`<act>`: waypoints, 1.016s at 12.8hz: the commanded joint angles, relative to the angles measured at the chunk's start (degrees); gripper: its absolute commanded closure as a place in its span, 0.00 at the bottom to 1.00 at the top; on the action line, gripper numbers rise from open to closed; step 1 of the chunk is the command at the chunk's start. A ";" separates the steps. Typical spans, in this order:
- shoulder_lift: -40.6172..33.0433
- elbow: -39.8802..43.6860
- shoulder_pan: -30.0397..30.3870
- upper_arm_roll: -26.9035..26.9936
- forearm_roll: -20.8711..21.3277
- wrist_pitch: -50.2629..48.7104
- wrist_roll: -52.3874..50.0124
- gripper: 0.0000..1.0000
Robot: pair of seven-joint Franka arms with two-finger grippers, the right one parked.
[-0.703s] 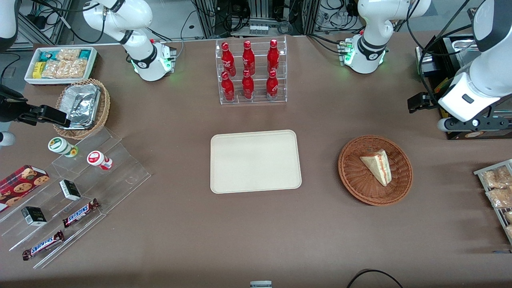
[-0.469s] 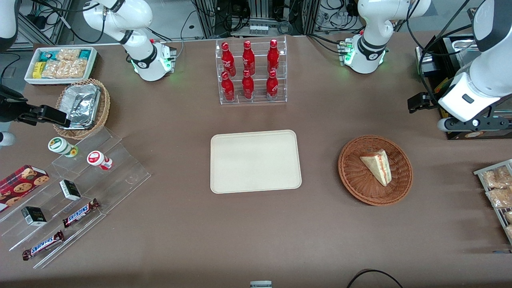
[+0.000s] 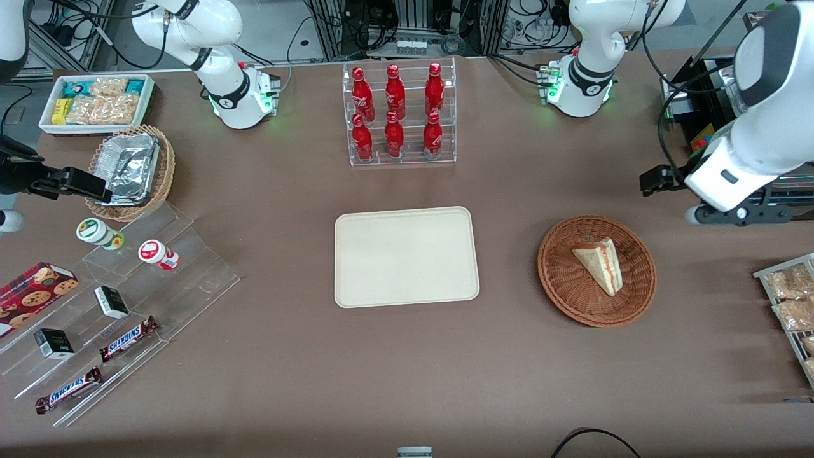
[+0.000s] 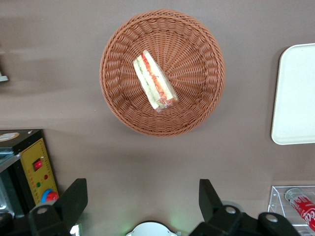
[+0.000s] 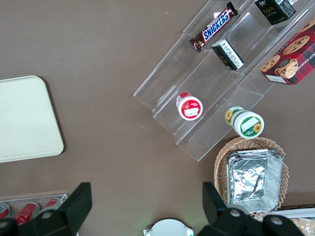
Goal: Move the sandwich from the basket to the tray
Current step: 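Move the left gripper over the wrapped sandwich in the wicker basket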
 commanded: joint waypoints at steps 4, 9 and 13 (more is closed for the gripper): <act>-0.94 -13.55 0.29 -0.19 -0.64 15.33 0.93 0.00; -0.33 -24.20 0.46 -0.01 -0.64 30.82 0.66 0.00; 1.86 -26.94 0.46 1.56 -0.73 36.82 -0.13 0.00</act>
